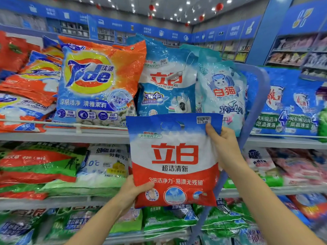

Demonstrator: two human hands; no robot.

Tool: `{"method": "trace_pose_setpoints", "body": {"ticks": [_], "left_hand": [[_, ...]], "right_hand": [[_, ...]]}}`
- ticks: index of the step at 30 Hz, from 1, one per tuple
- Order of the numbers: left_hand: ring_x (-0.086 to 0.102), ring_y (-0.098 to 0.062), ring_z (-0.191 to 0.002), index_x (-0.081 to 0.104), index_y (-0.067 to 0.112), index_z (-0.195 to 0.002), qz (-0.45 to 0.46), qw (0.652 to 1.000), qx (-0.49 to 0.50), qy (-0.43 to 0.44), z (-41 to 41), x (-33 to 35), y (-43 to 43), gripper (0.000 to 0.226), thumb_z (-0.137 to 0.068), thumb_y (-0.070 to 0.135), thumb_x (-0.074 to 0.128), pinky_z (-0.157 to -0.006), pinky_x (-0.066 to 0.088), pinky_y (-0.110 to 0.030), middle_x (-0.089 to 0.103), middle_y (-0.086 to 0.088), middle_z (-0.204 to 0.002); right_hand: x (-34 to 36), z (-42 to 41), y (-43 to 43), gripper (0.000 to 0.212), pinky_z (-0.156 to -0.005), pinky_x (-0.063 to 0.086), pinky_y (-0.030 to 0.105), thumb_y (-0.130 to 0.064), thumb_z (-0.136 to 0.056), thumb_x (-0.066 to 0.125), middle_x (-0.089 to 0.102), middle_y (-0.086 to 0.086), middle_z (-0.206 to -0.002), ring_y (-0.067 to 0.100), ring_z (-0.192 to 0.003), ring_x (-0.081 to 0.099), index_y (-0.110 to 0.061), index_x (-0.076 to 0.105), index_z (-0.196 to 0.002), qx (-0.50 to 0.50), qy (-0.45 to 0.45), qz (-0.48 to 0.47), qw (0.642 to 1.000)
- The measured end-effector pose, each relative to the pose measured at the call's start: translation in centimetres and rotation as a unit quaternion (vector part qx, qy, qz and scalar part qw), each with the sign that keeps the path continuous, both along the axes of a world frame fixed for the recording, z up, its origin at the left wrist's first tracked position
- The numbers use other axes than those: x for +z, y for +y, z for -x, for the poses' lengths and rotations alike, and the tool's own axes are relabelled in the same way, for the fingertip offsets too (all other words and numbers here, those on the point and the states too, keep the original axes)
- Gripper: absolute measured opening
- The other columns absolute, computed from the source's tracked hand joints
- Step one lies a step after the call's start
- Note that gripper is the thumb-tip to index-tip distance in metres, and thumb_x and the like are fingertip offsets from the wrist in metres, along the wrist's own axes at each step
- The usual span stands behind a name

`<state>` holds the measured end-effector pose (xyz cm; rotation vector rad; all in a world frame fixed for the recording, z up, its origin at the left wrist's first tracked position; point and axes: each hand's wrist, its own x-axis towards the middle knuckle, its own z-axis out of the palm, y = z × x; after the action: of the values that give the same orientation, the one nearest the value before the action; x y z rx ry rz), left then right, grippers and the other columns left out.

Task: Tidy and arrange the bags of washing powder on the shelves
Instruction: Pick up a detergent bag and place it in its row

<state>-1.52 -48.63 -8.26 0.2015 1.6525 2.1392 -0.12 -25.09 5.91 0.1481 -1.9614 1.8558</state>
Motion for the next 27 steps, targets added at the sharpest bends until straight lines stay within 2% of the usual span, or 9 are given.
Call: {"method": "trace_pose_setpoints", "body": {"ticks": [4, 9, 11, 14, 17, 19, 22, 24, 27], "left_hand": [[0.07, -0.036, -0.09, 0.055, 0.012, -0.115, -0.027, 0.993, -0.04, -0.11, -1.6, -4.1, 1.0, 0.077, -0.045, 0.02, 0.087, -0.064, 0.058, -0.038, 0.072, -0.018, -0.102], [0.068, -0.041, -0.092, 0.057, 0.004, -0.115, -0.003, 0.979, -0.063, -0.196, -3.1, -9.3, 0.3, 0.092, -0.031, 0.014, 0.095, -0.071, 0.057, -0.043, 0.069, -0.025, -0.104], [0.068, -0.042, -0.093, 0.057, 0.005, -0.115, -0.006, 0.975, -0.064, -0.211, -2.9, -10.1, -0.3, 0.092, -0.032, 0.015, 0.096, -0.068, 0.058, -0.042, 0.069, -0.025, -0.105], [0.069, -0.042, -0.088, 0.059, 0.008, -0.111, -0.006, 0.971, -0.034, -0.235, -1.9, -10.9, -1.5, 0.088, -0.033, 0.016, 0.098, -0.063, 0.058, -0.042, 0.07, -0.025, -0.102], [0.068, -0.044, -0.087, 0.059, 0.008, -0.114, -0.018, 0.969, -0.011, -0.247, -0.4, -11.0, -2.7, 0.091, -0.032, 0.017, 0.097, -0.062, 0.058, -0.047, 0.069, -0.026, -0.103], [0.068, -0.044, -0.087, 0.062, 0.009, -0.111, -0.037, 0.969, 0.019, -0.244, 0.9, -10.7, -3.3, 0.095, -0.024, 0.024, 0.098, -0.064, 0.058, -0.049, 0.069, -0.026, -0.105], [0.071, -0.038, -0.078, 0.064, 0.007, -0.109, -0.068, 0.965, 0.073, -0.242, 3.3, -9.4, -3.6, 0.063, -0.053, 0.025, 0.086, -0.057, 0.058, -0.045, 0.071, -0.023, -0.1], [0.071, -0.035, -0.072, 0.063, 0.006, -0.108, -0.071, 0.961, 0.11, -0.243, 5.4, -8.4, -3.5, 0.045, -0.067, 0.024, 0.069, -0.053, 0.057, -0.043, 0.072, -0.021, -0.095], [0.072, -0.032, -0.07, 0.063, 0.01, -0.103, -0.033, 0.969, 0.126, -0.212, 8.3, -6.6, -2.7, 0.04, -0.068, 0.029, 0.068, -0.052, 0.057, -0.042, 0.073, -0.019, -0.09]], "right_hand": [[-4.2, -0.7, 2.2, 0.019, -0.056, 0.055, 0.025, -0.02, -0.093, 0.054, 0.075, 0.003, -0.079, 0.017, -0.07, 0.071, -0.012, 0.07, -0.086, -0.03, -0.095, 0.021, 0.995], [-12.1, -1.3, 2.7, 0.019, -0.058, 0.057, 0.029, -0.016, -0.093, 0.053, 0.075, 0.005, -0.08, 0.021, -0.071, 0.071, -0.008, 0.07, -0.087, -0.057, -0.202, 0.018, 0.978], [-14.0, -0.5, 2.4, 0.019, -0.056, 0.056, 0.026, -0.014, -0.093, 0.053, 0.075, 0.005, -0.08, 0.018, -0.069, 0.071, -0.011, 0.07, -0.085, -0.059, -0.233, 0.043, 0.97], [-15.0, 2.1, 1.7, 0.012, -0.065, 0.058, 0.033, -0.016, -0.09, 0.057, 0.074, 0.008, -0.087, 0.02, -0.075, 0.072, -0.011, 0.069, -0.092, -0.042, -0.264, 0.081, 0.96], [-15.1, 4.5, 1.2, 0.039, -0.074, 0.057, 0.038, -0.031, -0.081, 0.062, 0.072, 0.009, -0.103, 0.024, -0.094, 0.069, -0.011, 0.061, -0.114, 0.048, -0.296, 0.171, 0.939], [-16.1, 5.1, 1.1, 0.056, -0.083, 0.054, 0.043, -0.046, -0.078, 0.059, 0.067, 0.009, -0.117, 0.026, -0.107, 0.064, -0.015, 0.055, -0.124, 0.117, -0.339, 0.161, 0.919], [-18.4, 5.3, 1.2, 0.067, -0.084, 0.052, 0.041, -0.062, -0.075, 0.057, 0.065, 0.012, -0.119, 0.031, -0.107, 0.061, -0.016, 0.056, -0.123, 0.19, -0.386, 0.143, 0.891], [-19.1, 5.9, 0.7, 0.05, -0.084, 0.054, 0.042, -0.052, -0.082, 0.057, 0.066, 0.01, -0.117, 0.028, -0.107, 0.063, -0.018, 0.06, -0.118, 0.207, -0.37, 0.135, 0.895], [-19.0, 8.1, -0.1, 0.025, -0.071, 0.057, 0.027, -0.038, -0.084, 0.061, 0.074, -0.001, -0.096, 0.015, -0.089, 0.07, -0.022, 0.061, -0.103, 0.121, -0.344, 0.064, 0.929]]}}
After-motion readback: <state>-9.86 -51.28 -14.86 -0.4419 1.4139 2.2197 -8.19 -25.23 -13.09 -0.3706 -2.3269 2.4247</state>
